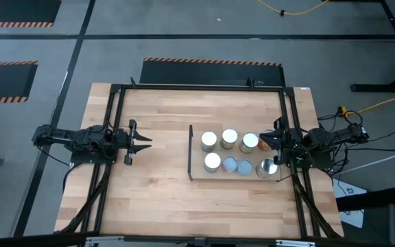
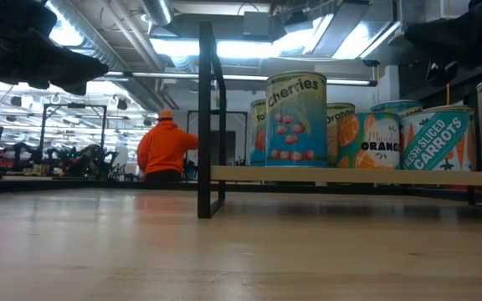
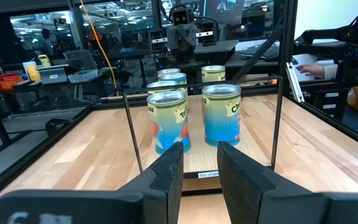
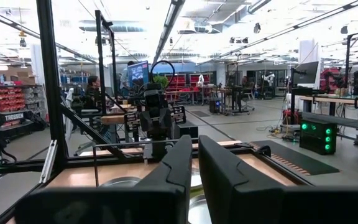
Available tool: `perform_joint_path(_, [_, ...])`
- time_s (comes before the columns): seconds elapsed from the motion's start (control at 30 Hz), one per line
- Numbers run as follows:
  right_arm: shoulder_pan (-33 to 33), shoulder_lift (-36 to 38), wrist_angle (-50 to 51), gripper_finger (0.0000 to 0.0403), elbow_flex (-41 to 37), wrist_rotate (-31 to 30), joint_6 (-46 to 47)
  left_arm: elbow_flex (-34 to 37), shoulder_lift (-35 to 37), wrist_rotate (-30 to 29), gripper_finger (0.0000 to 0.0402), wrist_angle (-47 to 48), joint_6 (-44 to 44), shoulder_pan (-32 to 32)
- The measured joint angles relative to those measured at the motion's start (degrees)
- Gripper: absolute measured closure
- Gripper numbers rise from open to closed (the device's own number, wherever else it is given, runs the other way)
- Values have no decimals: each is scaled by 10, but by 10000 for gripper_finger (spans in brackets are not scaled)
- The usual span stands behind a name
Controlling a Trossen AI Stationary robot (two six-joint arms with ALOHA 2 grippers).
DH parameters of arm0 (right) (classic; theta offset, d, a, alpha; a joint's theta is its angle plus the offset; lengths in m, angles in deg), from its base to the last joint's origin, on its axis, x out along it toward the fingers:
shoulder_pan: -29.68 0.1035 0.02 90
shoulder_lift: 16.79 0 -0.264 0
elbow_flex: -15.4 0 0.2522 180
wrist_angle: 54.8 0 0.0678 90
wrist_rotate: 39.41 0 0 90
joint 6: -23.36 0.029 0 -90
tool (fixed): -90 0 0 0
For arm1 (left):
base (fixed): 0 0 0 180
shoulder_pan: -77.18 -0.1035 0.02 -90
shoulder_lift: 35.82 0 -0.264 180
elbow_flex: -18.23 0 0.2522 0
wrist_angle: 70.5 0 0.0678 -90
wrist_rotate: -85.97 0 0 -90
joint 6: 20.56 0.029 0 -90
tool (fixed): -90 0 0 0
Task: Pick and place cans onto a shelf
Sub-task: Return to Home Position
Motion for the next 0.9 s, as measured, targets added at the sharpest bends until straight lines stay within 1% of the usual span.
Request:
perform_joint_path(0.37, [0, 0, 2, 368, 1, 0, 2, 0, 0, 0, 310, 0, 0, 0])
perform_joint_path(0.7, [0, 1, 72, 368, 4, 1, -1, 0, 0, 0, 310, 0, 0, 0])
perform_joint_path(0.9, [0, 1, 78, 368, 4, 1, 0, 0, 0, 0, 310, 0, 0, 0])
